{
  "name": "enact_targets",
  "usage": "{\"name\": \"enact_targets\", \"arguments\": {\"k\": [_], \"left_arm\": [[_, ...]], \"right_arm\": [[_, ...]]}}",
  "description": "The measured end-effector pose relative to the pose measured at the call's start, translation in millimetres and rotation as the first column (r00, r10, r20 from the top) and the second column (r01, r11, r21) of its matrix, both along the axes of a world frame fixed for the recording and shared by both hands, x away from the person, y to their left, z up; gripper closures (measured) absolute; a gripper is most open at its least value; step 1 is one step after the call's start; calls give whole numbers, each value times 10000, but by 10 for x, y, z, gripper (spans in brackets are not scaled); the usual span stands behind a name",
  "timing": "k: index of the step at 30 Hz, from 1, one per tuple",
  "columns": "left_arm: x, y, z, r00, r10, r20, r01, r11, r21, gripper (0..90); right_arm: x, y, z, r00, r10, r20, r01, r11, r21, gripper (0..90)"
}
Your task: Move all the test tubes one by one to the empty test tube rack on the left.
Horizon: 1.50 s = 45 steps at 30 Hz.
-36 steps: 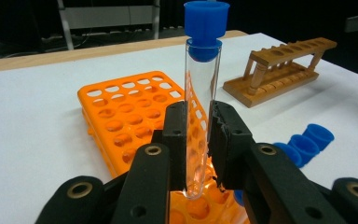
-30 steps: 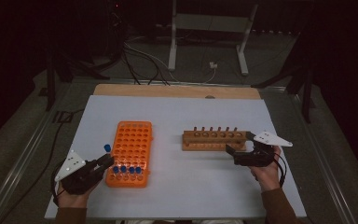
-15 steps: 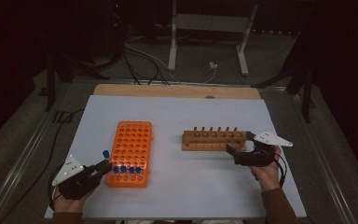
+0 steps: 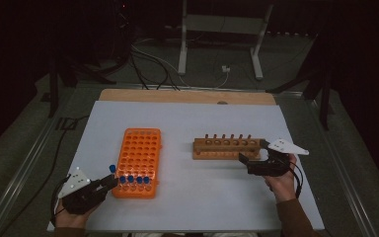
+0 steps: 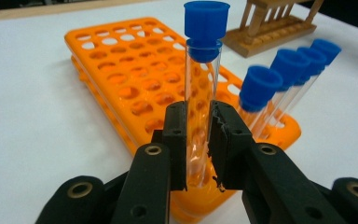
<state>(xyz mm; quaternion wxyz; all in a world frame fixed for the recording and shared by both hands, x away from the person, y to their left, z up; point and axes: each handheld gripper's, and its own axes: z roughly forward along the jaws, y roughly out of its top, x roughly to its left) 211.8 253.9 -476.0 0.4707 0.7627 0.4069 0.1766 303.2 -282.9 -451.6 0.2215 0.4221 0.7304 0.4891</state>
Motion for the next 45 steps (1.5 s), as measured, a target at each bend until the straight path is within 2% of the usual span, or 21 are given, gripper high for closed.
{"name": "enact_targets", "arguments": {"k": [4, 10, 12, 26, 30, 34, 39, 41, 45], "left_arm": [[-10, -13, -22, 9999, -50, -118, 53, 9997, 233, 781], [-32, -3, -38, 9999, -49, -144, 52, 9996, 261, 781], [-40, -6, -52, 9998, -33, -189, 42, 9990, 438, 781], [-62, -40, -71, 9998, -98, -193, 113, 9969, 775, 781], [-62, -64, -106, 9990, -115, -436, 168, 9924, 1220, 782], [-57, -53, -107, 9990, -10, -456, 62, 9936, 1125, 775], [-73, -8, -50, 9999, 148, 53, -151, 9987, 490, 728], [-74, -16, -40, 9998, 98, 150, -106, 9985, 532, 738], [-65, -46, -37, 10000, 66, 38, -69, 9972, 742, 776]], "right_arm": [[-1, -1, -2, 10000, 2, -6, -2, 10000, -4, 5], [0, 8, -9, 10000, 30, -24, -30, 10000, -13, 5], [0, 10, -13, 10000, 44, -28, -44, 10000, -34, 5], [4, 24, -36, 9999, 74, -81, -75, 10000, -35, 5], [2, 24, -36, 9999, 92, -73, -92, 10000, -33, 5], [3, 27, -40, 9999, 95, -79, -95, 9999, -38, 5], [7, 29, -44, 9999, 105, -88, -106, 9999, -49, 5], [8, 35, -49, 9999, 132, -98, -133, 9999, -66, 5], [3, 40, -50, 9998, 159, -101, -160, 9998, -68, 5]]}}
